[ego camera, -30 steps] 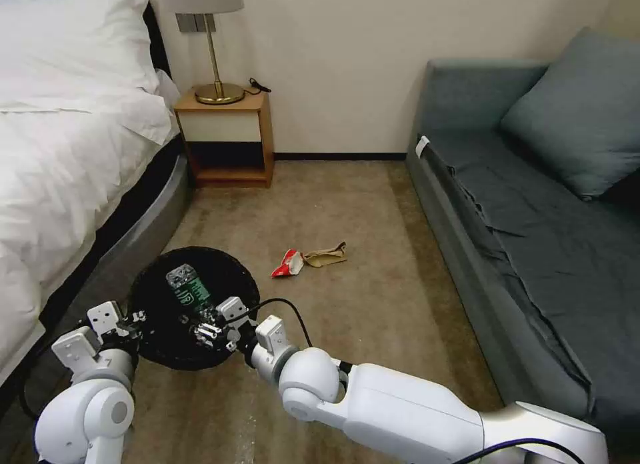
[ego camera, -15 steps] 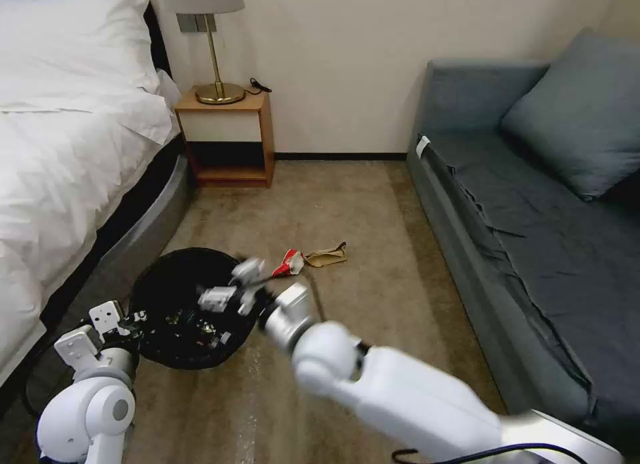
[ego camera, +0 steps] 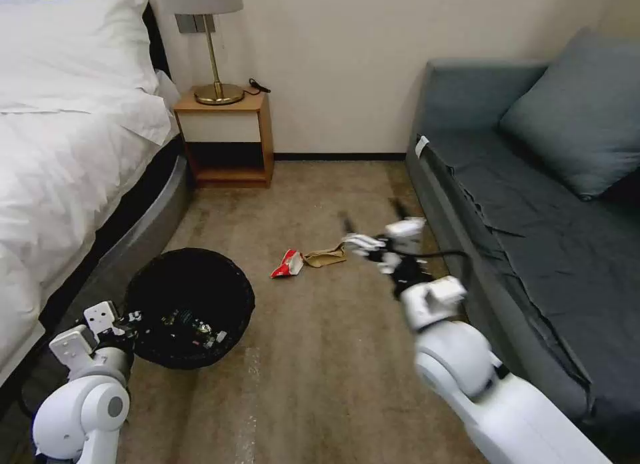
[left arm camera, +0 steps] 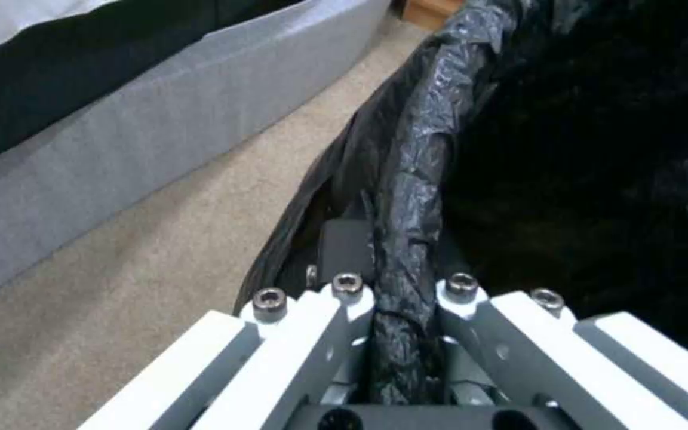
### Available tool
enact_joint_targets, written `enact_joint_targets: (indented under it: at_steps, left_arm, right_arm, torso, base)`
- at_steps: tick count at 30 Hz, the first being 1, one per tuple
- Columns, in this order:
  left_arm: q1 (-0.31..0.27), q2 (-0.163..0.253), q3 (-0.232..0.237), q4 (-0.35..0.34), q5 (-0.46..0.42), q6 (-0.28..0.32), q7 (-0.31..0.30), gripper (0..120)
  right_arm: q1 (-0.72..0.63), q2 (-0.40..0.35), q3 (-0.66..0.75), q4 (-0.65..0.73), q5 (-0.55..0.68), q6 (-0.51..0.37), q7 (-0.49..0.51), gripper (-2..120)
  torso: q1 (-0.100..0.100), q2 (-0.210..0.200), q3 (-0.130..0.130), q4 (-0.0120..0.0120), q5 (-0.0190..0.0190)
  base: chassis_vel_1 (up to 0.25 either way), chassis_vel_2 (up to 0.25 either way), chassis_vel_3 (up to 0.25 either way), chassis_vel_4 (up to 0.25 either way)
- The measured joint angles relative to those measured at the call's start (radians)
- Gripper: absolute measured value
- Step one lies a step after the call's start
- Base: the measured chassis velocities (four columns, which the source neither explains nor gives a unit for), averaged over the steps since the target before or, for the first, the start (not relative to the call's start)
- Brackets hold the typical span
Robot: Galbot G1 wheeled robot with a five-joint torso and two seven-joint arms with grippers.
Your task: Pick up the trash bin, then pick up the garbage on the floor and place it into the trash bin.
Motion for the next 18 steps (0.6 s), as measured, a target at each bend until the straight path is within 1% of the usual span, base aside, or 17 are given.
enact_joint_targets:
  at_steps: [1,3,6,7,10,14,18]
  left_arm:
    - [-0.002,0.002,-0.001,0.003,0.0,-0.001,0.0,3]
    - [-0.003,0.002,-0.002,0.005,-0.001,-0.002,0.001,3]
    - [-0.005,0.003,-0.004,0.011,-0.002,-0.005,0.003,3]
    - [-0.005,0.003,-0.004,0.011,-0.002,-0.005,0.003,3]
    - [-0.007,0.002,-0.006,0.018,0.0,-0.009,0.006,3]
    - [-0.008,0.002,-0.01,0.018,0.001,-0.01,0.007,3]
    - [-0.008,0.001,-0.012,0.018,0.001,-0.01,0.007,3]
  right_arm:
    - [-0.044,0.015,0.025,0.012,-0.017,0.003,0.01,100]
    - [-0.07,0.025,0.044,0.019,-0.03,0.003,0.017,100]
    - [-0.169,0.084,0.117,0.043,-0.105,0.011,0.035,100]
    - [-0.169,0.084,0.117,0.043,-0.105,0.011,0.035,100]
    - [-0.23,0.131,0.134,0.052,-0.129,0.023,0.037,100]
    - [-0.262,0.161,0.125,0.044,-0.154,0.06,0.016,100]
    - [-0.267,0.168,0.11,0.027,-0.163,0.083,0.004,100]
  torso:
    - [0.0,0.0,0.0,0.0001,0.0]
    - [0.0,0.0,0.0,0.0,0.0001]
    - [0.0,0.0,0.0,0.0001,-0.0001]
    - [0.0,0.0,0.0,0.0001,-0.0001]
    - [0.0,0.0,0.0,0.0001,-0.0003]
    - [0.0,0.0,0.0,0.0002,-0.0002]
    - [0.0,0.0,0.0,0.0003,-0.0003]
  base:
    - [0.0,0.0,0.0,0.0]
    - [0.0,0.0,0.0,0.0]
    - [0.0,0.0,0.0,0.0]
    - [0.0,0.0,0.0,0.0]
    - [0.0,0.0,0.0,0.0]
    - [0.0,0.0,0.0,0.0]
    - [0.0,0.0,0.0,0.0]
